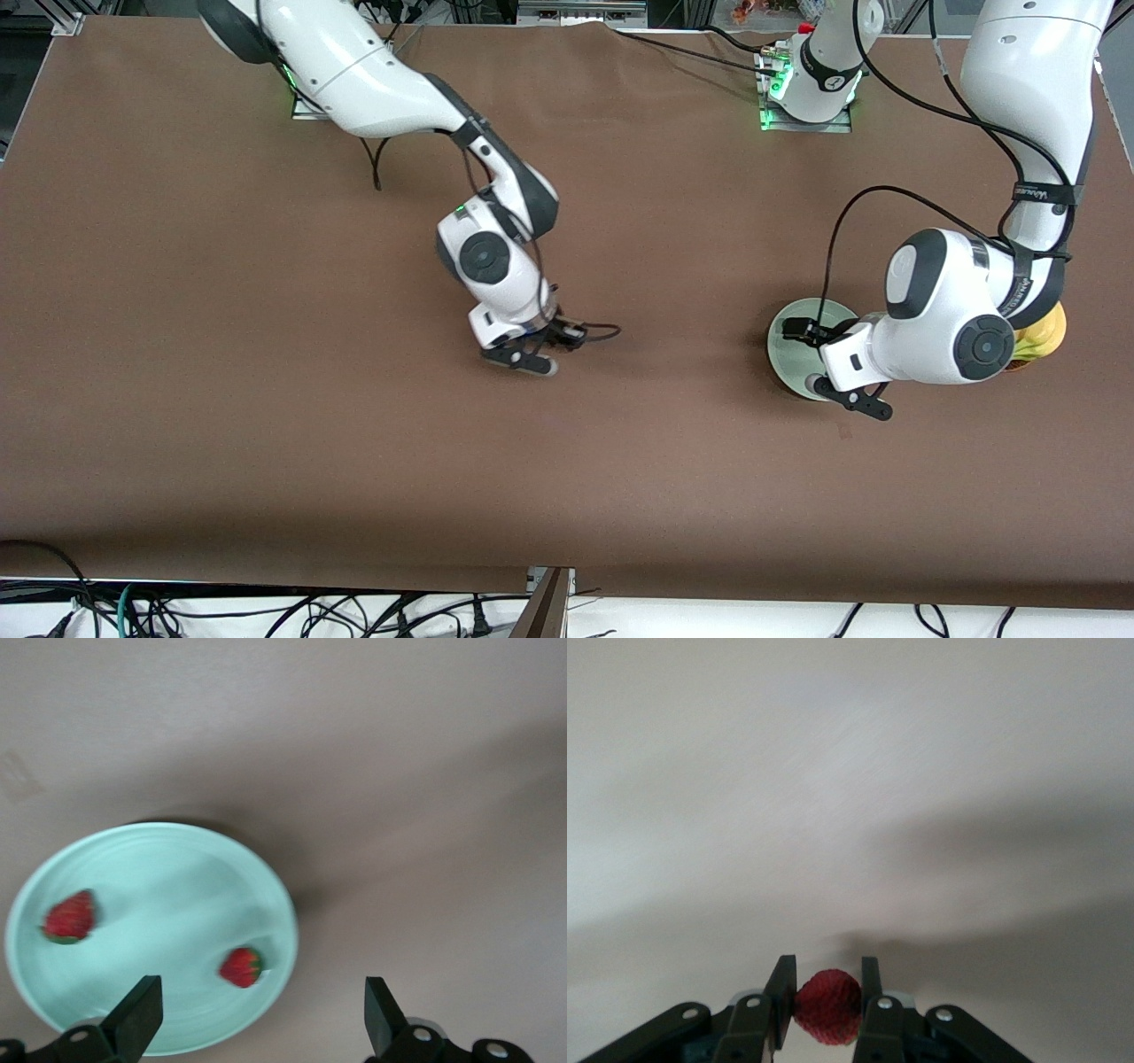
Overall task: Collect all strawberries into plate
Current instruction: 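Set the third strawberry down at mid-table with the right gripper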
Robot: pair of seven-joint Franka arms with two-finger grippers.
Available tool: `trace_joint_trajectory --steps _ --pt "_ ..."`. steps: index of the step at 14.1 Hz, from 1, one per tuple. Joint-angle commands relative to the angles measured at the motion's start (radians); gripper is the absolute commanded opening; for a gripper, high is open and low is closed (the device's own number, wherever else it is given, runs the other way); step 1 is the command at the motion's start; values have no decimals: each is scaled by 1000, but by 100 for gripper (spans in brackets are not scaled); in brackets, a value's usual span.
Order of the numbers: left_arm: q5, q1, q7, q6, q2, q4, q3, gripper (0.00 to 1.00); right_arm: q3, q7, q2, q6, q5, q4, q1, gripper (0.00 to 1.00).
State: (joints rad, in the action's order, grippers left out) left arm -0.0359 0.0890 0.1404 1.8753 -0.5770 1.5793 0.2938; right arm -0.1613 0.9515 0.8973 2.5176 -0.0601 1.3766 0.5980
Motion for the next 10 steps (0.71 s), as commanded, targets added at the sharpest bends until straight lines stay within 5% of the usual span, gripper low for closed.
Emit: trace_joint_trajectory --steps 1,3,4,5,6,10 --pt "5 -35 -190 -13 -6 -10 50 100 3 85 55 65 -3 -68 58 20" --pt "4 -77 -255 -2 -32 -7 50 100 3 142 78 69 -3 -102 104 22" --pt "8 -95 -274 8 -46 -7 50 100 5 148 84 76 -1 -108 118 32" --pt "7 -98 -283 27 -56 2 50 100 6 147 86 79 2 -108 123 89" --pt "1 -98 -283 44 -75 5 50 100 12 136 83 79 8 -108 121 100" --pt "1 -124 -347 113 -103 22 50 100 66 69 42 11 8 -113 79 100"
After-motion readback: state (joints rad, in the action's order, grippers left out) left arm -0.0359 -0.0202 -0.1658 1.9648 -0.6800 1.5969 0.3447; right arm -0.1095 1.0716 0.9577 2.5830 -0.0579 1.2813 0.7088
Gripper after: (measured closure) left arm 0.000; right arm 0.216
